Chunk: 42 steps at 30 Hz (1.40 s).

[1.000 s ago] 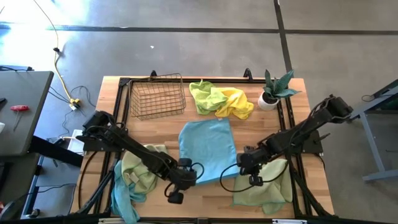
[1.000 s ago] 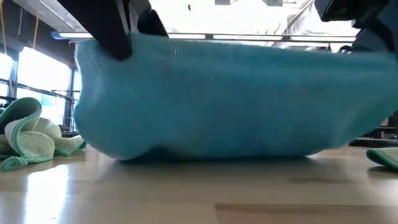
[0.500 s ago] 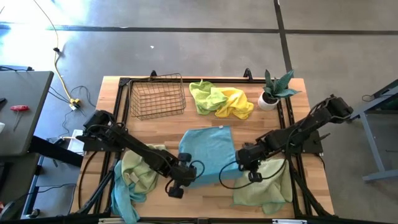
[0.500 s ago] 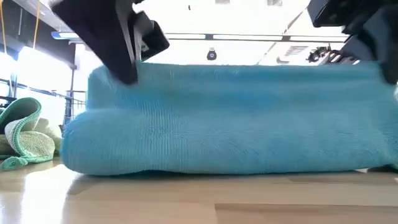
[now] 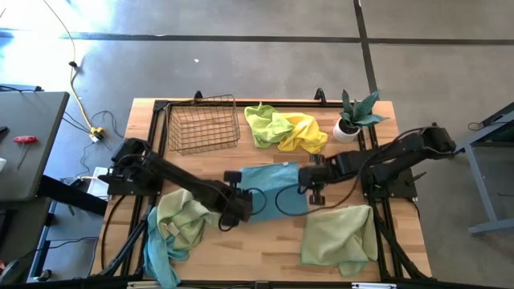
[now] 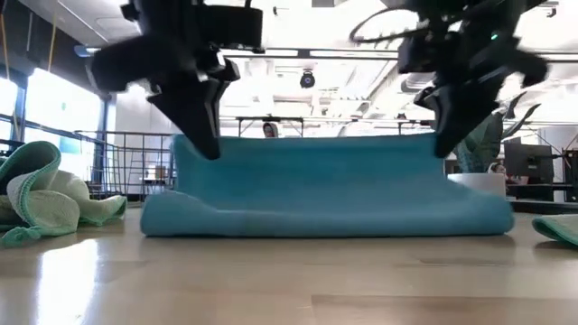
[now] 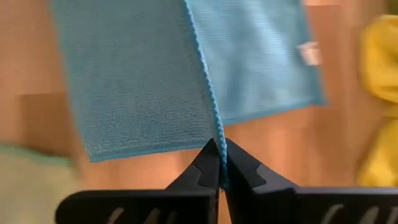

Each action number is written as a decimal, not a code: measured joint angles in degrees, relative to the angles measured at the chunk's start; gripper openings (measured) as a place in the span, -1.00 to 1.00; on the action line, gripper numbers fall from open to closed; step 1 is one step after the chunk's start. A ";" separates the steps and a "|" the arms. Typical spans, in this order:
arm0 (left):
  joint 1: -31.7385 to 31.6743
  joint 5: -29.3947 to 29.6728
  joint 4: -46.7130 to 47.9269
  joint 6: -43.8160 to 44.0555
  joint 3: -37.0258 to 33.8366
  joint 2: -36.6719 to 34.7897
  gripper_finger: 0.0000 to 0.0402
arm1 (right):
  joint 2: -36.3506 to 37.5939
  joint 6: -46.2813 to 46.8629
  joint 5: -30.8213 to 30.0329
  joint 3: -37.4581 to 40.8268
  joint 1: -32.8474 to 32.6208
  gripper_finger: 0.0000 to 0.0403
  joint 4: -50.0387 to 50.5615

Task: Fold microfiber towels
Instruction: Fold the right blue towel

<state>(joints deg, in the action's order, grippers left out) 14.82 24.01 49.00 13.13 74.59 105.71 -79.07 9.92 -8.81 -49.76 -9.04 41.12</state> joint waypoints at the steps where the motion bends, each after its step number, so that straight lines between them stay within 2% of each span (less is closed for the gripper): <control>1: -0.48 1.54 0.06 -0.71 -0.02 0.00 -1.00 | 0.01 -0.89 -0.66 0.02 1.14 -1.00 0.13; 5: -2.54 5.10 0.04 -2.97 -0.02 0.02 -1.00 | -0.10 -3.39 -2.39 0.02 5.29 -1.00 0.04; 11: -5.16 4.59 -0.03 -2.41 -0.04 0.03 -1.00 | -3.21 -5.18 -3.00 0.02 9.16 -1.00 -1.78; 18: -5.61 2.72 2.38 -0.13 -0.04 0.04 -1.00 | -7.12 -8.97 -2.98 0.02 11.40 -1.00 -5.08; 23: -5.59 3.20 3.04 0.19 -0.04 0.04 -1.00 | -7.19 -11.86 -3.05 0.02 12.31 -1.00 -7.86; 32: -5.92 3.72 2.92 0.19 -0.04 0.04 -1.00 | -7.21 -11.48 -3.09 0.02 13.58 -0.98 -8.54; 36: -5.87 3.76 3.08 0.21 -0.04 0.04 -1.00 | -7.22 -12.61 -3.18 0.02 13.57 -0.86 -8.55; 42: -5.89 8.86 4.01 2.82 -0.04 0.04 -0.89 | -7.22 -12.97 -3.18 0.02 13.57 -0.46 -8.70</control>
<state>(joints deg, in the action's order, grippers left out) 8.93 32.87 53.01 15.95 74.54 105.75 -86.28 -3.05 -11.99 -49.74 4.54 32.42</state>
